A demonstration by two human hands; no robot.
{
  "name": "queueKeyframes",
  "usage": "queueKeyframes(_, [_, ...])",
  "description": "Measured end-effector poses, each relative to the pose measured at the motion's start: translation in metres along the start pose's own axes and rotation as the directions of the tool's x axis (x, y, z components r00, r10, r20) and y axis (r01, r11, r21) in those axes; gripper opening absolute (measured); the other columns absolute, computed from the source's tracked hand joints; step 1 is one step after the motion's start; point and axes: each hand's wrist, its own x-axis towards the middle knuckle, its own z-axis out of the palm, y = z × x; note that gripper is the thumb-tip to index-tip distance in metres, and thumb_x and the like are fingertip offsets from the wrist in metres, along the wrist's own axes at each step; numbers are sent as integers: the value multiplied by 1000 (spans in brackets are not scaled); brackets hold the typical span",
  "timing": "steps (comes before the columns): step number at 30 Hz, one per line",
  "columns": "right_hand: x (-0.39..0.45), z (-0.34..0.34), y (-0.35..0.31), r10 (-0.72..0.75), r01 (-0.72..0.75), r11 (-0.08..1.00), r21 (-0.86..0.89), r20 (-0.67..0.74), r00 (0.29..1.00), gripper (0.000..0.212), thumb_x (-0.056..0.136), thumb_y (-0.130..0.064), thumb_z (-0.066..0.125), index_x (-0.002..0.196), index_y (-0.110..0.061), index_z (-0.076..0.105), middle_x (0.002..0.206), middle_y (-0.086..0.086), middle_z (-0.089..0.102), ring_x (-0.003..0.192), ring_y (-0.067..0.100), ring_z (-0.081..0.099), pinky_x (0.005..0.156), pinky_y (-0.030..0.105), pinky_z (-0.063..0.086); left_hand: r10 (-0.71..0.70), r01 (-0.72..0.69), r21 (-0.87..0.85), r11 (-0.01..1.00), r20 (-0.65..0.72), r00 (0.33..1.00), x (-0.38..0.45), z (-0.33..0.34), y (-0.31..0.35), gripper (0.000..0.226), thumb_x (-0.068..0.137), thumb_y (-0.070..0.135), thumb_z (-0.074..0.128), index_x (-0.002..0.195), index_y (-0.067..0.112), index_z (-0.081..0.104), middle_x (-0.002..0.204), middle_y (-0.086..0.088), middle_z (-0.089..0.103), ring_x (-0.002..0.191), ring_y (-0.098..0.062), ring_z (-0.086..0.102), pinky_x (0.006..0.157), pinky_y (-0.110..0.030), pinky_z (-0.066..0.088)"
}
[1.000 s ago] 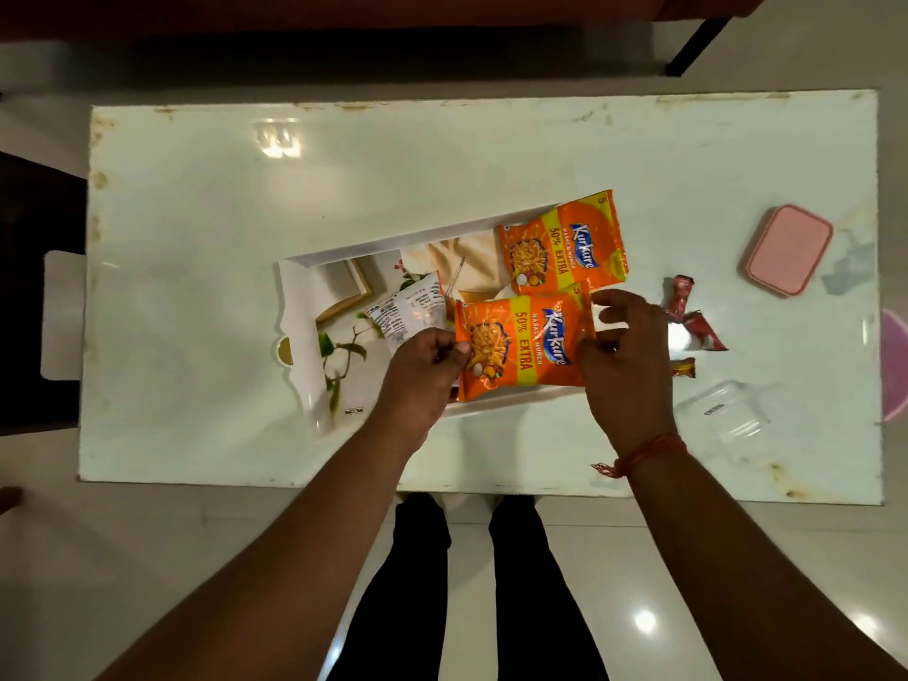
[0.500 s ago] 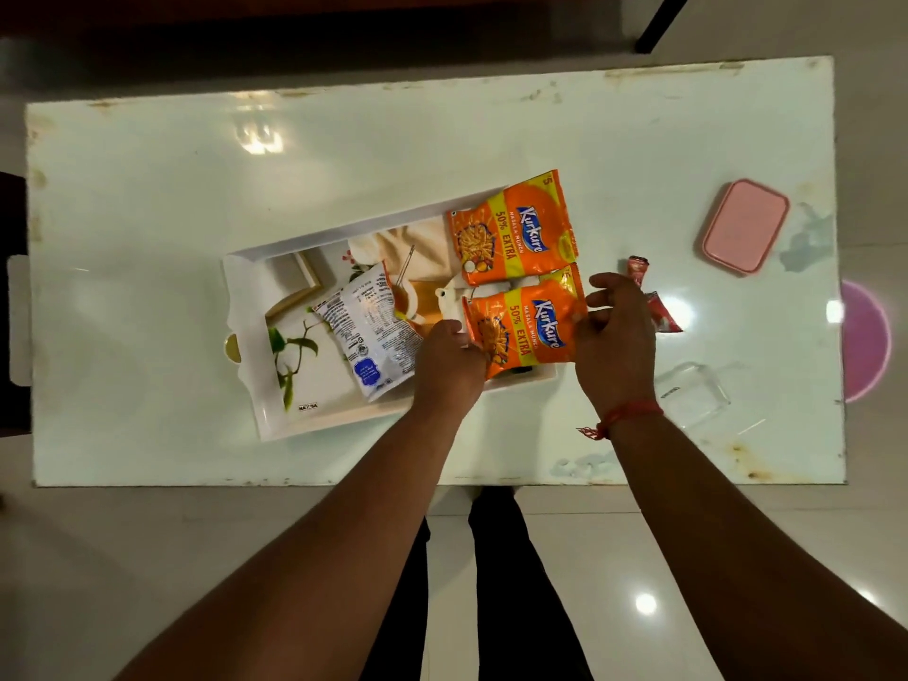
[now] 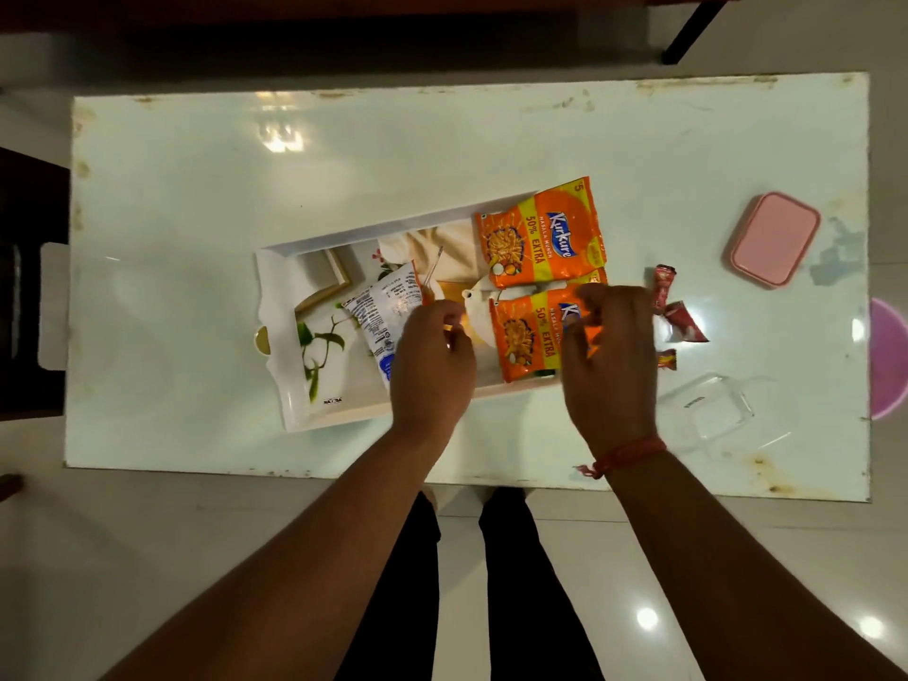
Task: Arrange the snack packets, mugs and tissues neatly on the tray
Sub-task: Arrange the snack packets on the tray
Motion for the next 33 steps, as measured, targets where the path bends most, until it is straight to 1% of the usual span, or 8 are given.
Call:
queueKeyframes(4, [-18,46,-32,228,-273,955,119,299,927,25,92,-13,61,116,-12,54,108,4,58,94,27,62,79,40,54,34,-24,140,990,-65,997,34,-37,-32,29,91,2,54,117,13,62,119,-9,60,109,-25,59,94,-39,51])
queueKeyframes(8, [-30,87,-47,554,-718,678,155,535,638,28,94,-19,58,119,-13,46,93,9,66,54,19,66,41,26,48,1,-11,350,937,28,1000,68,-59,-62,37,91,8,54,128,14,57,123,-15,59,114,-31,56,94,-36,44])
queueKeyframes(12, [-24,112,-59,629,-871,439,221,617,473,18,94,-16,56,108,-4,60,69,10,66,38,12,53,39,22,42,-82,29,377,926,127,988,89,-67,-76,34,95,17,50,128,16,59,123,-12,62,112,-30,59,96,-39,43])
queueKeyframes(18, [-9,105,-78,491,-686,698,205,560,668,19,98,-16,48,109,-20,63,75,9,70,43,15,59,43,25,49,-348,337,89,937,179,920,100,-80,-68,36,99,37,39,113,14,64,114,-15,68,102,-34,65,83,-43,55])
queueKeyframes(21, [-5,92,-78,211,-258,965,32,484,849,30,96,-11,48,119,-20,66,97,9,73,73,25,70,70,36,57,-606,701,-328,633,353,713,102,-94,-60,58,93,66,36,97,16,64,100,-10,71,87,-29,70,65,-37,59])
queueKeyframes(24, [-6,82,-75,44,-41,999,-17,377,925,44,90,5,51,124,-18,67,120,10,69,104,26,66,94,28,47,-617,774,-418,476,468,632,101,-103,-71,55,89,66,48,90,13,63,93,-11,71,86,-28,70,68,-45,61])
queueKeyframes(28, [-5,79,-66,211,-269,957,109,374,903,44,91,10,50,117,-19,70,124,9,65,114,21,61,95,21,44,-511,722,-411,556,516,687,88,-95,-81,16,96,13,57,112,11,60,108,-17,69,91,-27,69,77,-41,59])
queueKeyframes(33, [4,72,-65,489,-633,652,417,407,772,37,90,1,56,83,-29,77,108,-5,73,103,14,67,93,38,55,-420,618,-432,657,471,776,74,-80,-81,16,99,9,53,98,18,67,86,2,75,74,-12,70,64,-28,58])
